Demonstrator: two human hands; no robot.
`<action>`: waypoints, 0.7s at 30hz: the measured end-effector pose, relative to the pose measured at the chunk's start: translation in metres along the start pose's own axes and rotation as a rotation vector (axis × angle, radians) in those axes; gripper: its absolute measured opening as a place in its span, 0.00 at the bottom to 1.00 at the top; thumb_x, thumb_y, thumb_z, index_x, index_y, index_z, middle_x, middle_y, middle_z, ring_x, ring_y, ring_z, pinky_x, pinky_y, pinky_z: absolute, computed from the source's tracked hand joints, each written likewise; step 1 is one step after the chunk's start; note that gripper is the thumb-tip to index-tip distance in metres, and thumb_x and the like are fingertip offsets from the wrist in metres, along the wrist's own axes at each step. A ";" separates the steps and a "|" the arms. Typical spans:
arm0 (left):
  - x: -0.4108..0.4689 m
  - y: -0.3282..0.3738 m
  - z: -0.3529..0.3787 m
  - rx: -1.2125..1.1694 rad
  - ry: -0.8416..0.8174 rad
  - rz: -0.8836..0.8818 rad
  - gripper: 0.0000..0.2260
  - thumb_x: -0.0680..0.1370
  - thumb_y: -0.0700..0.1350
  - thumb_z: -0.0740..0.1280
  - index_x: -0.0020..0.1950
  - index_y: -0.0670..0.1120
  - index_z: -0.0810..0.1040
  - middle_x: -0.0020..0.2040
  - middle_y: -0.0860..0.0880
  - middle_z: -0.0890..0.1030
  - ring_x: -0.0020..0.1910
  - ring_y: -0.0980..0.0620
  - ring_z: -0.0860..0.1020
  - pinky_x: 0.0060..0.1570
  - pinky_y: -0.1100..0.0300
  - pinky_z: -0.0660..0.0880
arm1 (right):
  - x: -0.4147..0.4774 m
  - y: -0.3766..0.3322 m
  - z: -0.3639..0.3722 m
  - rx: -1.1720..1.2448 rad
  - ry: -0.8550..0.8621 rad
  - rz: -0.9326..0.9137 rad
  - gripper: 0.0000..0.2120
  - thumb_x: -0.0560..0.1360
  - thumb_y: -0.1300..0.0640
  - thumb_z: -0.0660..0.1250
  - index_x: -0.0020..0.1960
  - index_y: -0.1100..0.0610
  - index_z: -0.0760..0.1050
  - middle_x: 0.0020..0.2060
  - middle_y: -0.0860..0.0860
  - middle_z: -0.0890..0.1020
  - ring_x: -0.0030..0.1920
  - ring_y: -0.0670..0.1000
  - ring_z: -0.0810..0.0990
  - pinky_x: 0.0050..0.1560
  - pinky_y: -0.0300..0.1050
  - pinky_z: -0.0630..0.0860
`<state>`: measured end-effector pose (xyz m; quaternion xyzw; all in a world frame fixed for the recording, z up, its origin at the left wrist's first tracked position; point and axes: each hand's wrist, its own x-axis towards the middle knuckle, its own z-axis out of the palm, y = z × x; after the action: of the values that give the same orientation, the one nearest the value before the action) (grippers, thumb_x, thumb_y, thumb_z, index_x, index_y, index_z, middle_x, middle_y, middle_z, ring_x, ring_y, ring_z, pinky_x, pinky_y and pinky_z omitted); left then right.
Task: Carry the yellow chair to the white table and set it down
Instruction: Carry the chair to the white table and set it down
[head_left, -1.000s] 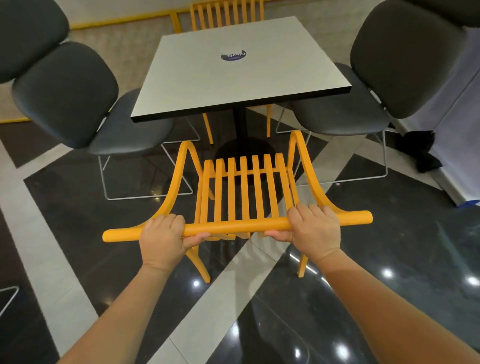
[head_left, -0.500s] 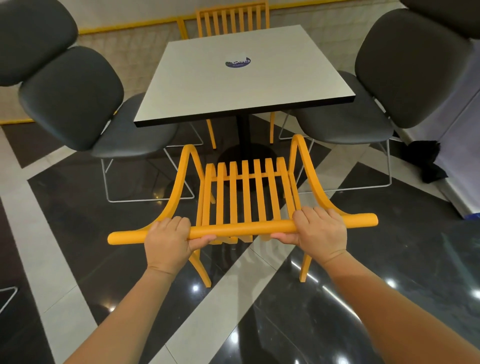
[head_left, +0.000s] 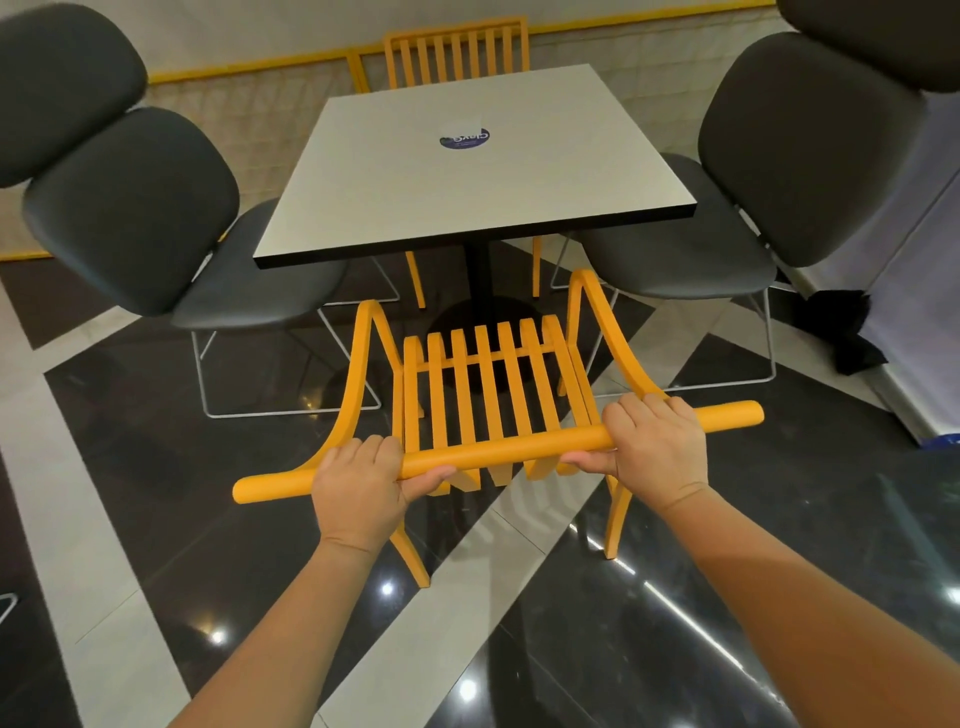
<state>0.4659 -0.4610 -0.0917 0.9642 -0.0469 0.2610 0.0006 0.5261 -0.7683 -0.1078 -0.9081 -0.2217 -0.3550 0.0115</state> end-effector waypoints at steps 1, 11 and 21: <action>0.000 -0.001 0.001 0.005 0.011 0.006 0.35 0.76 0.72 0.48 0.29 0.44 0.72 0.25 0.48 0.73 0.24 0.49 0.73 0.30 0.60 0.64 | 0.000 -0.002 -0.001 0.007 -0.005 0.011 0.34 0.71 0.26 0.52 0.34 0.57 0.73 0.29 0.52 0.78 0.31 0.54 0.78 0.37 0.46 0.72; 0.019 -0.064 0.011 -0.004 0.069 0.052 0.37 0.76 0.73 0.47 0.27 0.43 0.72 0.25 0.47 0.73 0.24 0.46 0.73 0.30 0.57 0.67 | 0.018 -0.064 0.008 -0.006 -0.011 0.137 0.33 0.72 0.26 0.50 0.35 0.55 0.73 0.29 0.51 0.76 0.30 0.52 0.74 0.35 0.46 0.70; 0.022 -0.066 0.011 0.004 0.019 0.063 0.37 0.76 0.72 0.46 0.29 0.43 0.73 0.26 0.47 0.74 0.25 0.45 0.74 0.30 0.56 0.69 | 0.021 -0.054 0.020 -0.015 0.063 0.029 0.32 0.72 0.26 0.55 0.34 0.54 0.74 0.28 0.50 0.76 0.28 0.51 0.76 0.32 0.43 0.69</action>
<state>0.4966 -0.3971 -0.0886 0.9598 -0.0767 0.2699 -0.0089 0.5304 -0.7075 -0.1169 -0.8996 -0.2055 -0.3849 0.0169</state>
